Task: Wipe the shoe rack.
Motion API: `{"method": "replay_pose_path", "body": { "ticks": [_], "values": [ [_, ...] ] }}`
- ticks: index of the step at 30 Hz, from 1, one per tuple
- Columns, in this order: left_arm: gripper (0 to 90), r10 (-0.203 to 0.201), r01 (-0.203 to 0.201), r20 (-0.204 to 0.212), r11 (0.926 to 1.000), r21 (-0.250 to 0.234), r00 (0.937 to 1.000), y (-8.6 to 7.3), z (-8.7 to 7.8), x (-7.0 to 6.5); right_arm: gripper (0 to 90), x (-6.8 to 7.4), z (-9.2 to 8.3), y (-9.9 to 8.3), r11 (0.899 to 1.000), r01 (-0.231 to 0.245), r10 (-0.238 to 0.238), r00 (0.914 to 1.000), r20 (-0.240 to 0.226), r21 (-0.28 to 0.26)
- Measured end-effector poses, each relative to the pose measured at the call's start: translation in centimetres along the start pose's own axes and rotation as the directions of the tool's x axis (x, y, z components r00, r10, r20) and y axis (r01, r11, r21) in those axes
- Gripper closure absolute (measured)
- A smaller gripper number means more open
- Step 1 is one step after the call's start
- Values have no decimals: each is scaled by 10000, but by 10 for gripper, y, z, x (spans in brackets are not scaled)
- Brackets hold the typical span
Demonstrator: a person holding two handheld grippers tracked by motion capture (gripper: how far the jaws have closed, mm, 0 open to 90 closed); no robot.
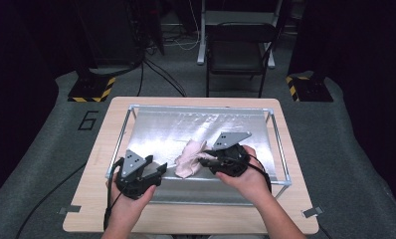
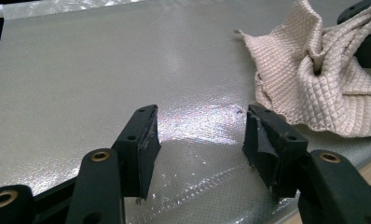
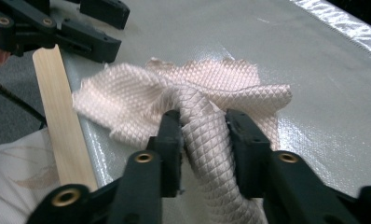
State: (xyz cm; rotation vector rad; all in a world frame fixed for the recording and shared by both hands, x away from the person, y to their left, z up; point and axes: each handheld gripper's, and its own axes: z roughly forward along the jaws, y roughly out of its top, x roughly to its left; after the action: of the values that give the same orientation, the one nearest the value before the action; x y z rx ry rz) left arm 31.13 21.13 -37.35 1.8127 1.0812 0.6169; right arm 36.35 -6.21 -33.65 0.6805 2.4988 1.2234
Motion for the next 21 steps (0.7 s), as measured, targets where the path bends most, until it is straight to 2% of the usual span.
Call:
{"method": "replay_pose_path", "body": {
  "ticks": [1,4,8,11,13,15,18,20,21],
  "values": [
    [445,6,-6,-1,10000,3,10000,0,0,0,719,-1,1,0,9998,182,-181,9998,-52,71],
    [445,6,-6,-13,10000,-17,10000,0,0,0,781,0,1,-1,9994,303,-302,9995,-82,160],
    [445,1,-1,3,10000,16,10000,0,0,0,809,0,1,-2,9996,168,-164,9997,-172,245],
    [445,-10,10,-1,10000,9,10000,0,0,0,826,-1,-2,-4,9990,323,-314,9991,-288,311],
    [445,-8,8,-11,10000,-9,10000,0,0,0,829,-1,-5,-6,9987,425,-414,9985,-366,298],
    [445,18,-18,-7,10000,7,10000,0,0,0,830,-1,-8,-8,9993,230,-219,9990,-385,302],
    [445,-9,9,2,10000,-17,10000,0,0,0,826,-3,-17,-14,9994,227,-216,9988,-430,259],
    [445,-25,25,-5,10000,-35,10000,0,0,0,793,-3,-21,-16,9998,92,-84,9991,-411,188],
    [445,-24,24,-3,10000,-39,10000,0,0,0,746,-4,-23,-16,9997,171,-164,9988,-466,156]
  ]
}}
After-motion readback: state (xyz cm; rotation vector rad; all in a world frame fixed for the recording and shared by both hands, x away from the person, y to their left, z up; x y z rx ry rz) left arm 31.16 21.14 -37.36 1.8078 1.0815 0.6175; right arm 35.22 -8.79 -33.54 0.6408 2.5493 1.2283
